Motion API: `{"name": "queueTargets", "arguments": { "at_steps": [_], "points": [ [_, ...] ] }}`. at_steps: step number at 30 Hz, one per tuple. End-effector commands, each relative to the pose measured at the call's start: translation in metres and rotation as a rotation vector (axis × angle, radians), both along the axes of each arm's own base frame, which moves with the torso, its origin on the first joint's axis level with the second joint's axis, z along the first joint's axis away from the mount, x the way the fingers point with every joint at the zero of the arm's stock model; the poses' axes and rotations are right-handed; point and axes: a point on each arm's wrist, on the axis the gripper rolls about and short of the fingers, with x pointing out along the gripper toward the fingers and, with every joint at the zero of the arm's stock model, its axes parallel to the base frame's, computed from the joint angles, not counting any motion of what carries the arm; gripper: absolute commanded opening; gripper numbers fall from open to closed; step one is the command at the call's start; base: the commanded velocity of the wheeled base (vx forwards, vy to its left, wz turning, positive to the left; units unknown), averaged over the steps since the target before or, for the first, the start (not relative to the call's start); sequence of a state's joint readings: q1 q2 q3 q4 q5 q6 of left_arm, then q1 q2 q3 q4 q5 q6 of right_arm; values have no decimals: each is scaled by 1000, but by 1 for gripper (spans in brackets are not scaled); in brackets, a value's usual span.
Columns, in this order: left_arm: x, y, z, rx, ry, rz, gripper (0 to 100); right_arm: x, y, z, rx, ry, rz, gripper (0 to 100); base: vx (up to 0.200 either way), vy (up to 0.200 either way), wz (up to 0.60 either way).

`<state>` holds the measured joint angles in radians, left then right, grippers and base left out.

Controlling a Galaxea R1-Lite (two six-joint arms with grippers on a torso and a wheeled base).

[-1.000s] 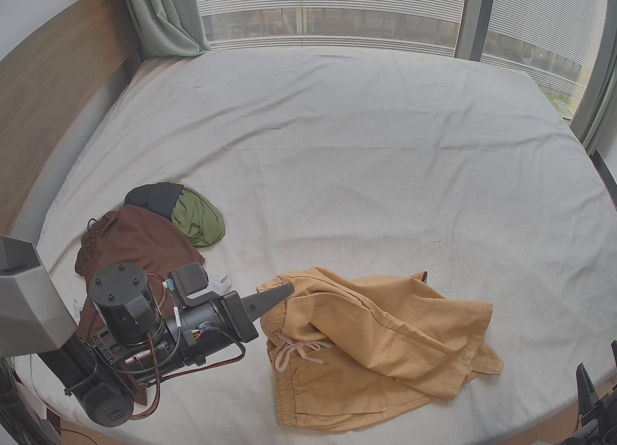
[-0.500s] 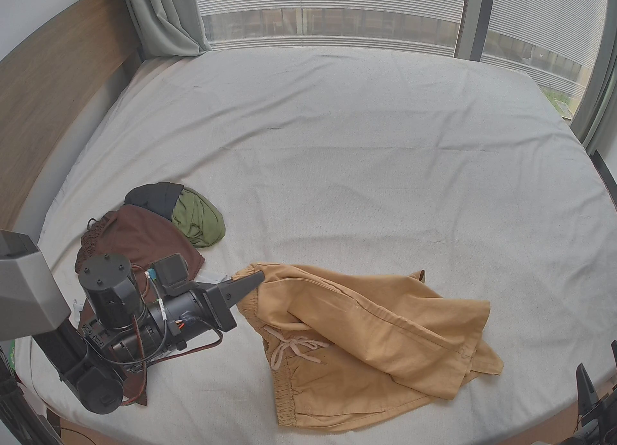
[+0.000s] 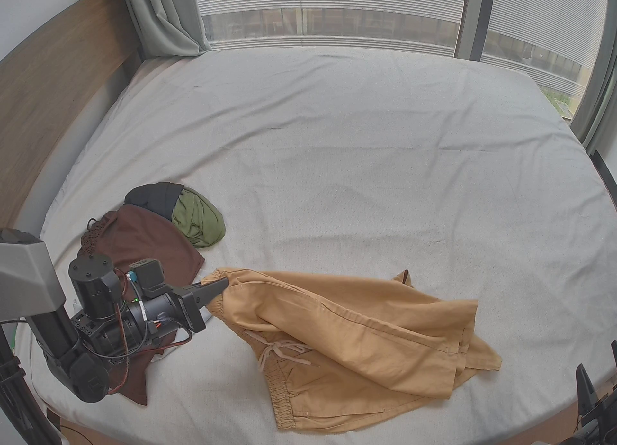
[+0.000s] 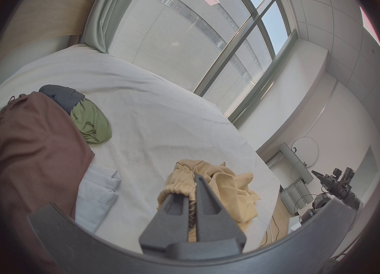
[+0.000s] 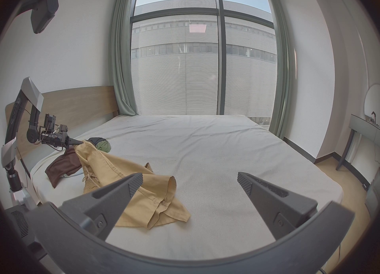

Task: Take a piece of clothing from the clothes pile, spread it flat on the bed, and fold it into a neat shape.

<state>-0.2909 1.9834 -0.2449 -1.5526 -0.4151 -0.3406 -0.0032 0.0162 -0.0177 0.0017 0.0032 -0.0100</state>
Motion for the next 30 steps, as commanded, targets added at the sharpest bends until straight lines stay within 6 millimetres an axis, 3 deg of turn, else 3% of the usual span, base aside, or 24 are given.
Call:
{"name": "queueTargets", "arguments": {
  "at_steps": [1,8,30],
  "points": [
    [5,11,-3,-1,7,25,0,1,0,-5,-10,7,3,100,0,0,0],
    [9,22,-2,-10,5,29,0,0,0,-5,-16,10,11,100,0,0,0],
    [21,20,-16,4,29,26,0,0,0,-5,-22,0,14,100,0,0,0]
  ]
}}
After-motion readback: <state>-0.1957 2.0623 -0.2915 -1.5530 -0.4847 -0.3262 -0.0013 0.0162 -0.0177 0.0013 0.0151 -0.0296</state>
